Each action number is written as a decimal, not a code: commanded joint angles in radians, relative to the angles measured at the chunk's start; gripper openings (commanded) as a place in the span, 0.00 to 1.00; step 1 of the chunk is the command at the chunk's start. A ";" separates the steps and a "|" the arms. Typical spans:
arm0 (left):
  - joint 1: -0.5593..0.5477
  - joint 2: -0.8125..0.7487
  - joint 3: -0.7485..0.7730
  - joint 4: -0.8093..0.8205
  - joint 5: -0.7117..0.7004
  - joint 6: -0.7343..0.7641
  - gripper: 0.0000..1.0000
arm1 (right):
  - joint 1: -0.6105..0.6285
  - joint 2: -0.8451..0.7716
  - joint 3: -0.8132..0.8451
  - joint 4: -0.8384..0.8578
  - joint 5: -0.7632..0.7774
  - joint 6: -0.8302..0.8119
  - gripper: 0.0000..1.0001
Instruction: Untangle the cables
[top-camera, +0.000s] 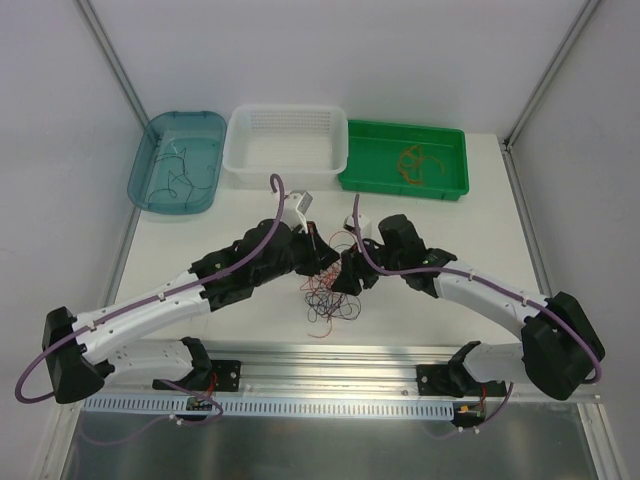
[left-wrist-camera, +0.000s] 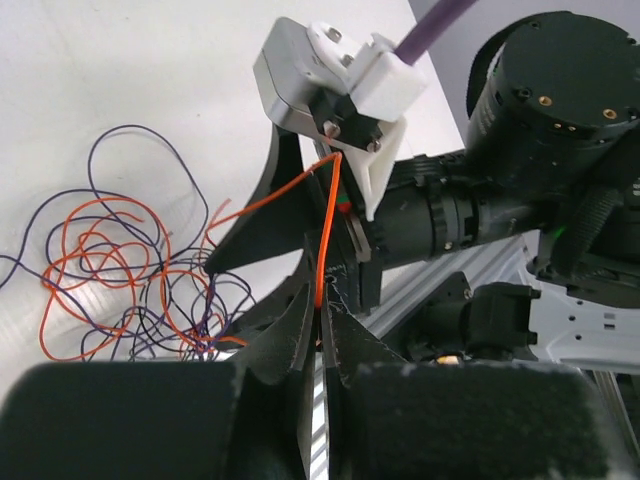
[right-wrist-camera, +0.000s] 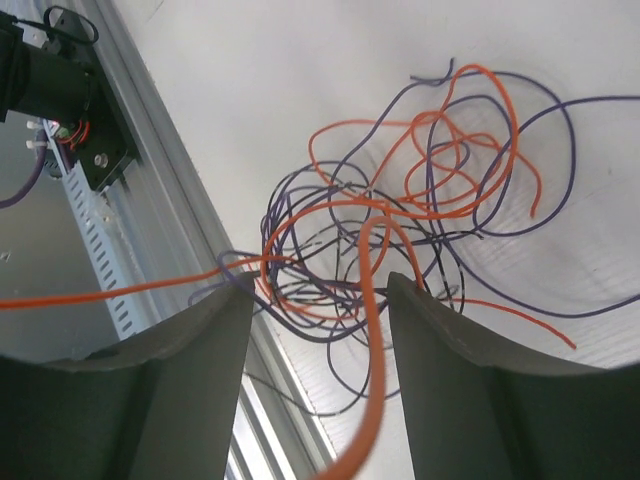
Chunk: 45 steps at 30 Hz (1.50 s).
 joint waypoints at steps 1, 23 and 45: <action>0.011 -0.043 0.029 -0.006 0.050 -0.012 0.00 | 0.015 -0.003 0.026 0.094 0.039 0.001 0.59; 0.516 -0.208 0.377 -0.479 -0.153 0.226 0.00 | -0.341 -0.213 0.011 -0.409 0.467 0.149 0.01; 0.651 -0.188 0.472 -0.638 -0.547 0.475 0.00 | -0.679 -0.233 0.130 -0.592 0.437 0.254 0.10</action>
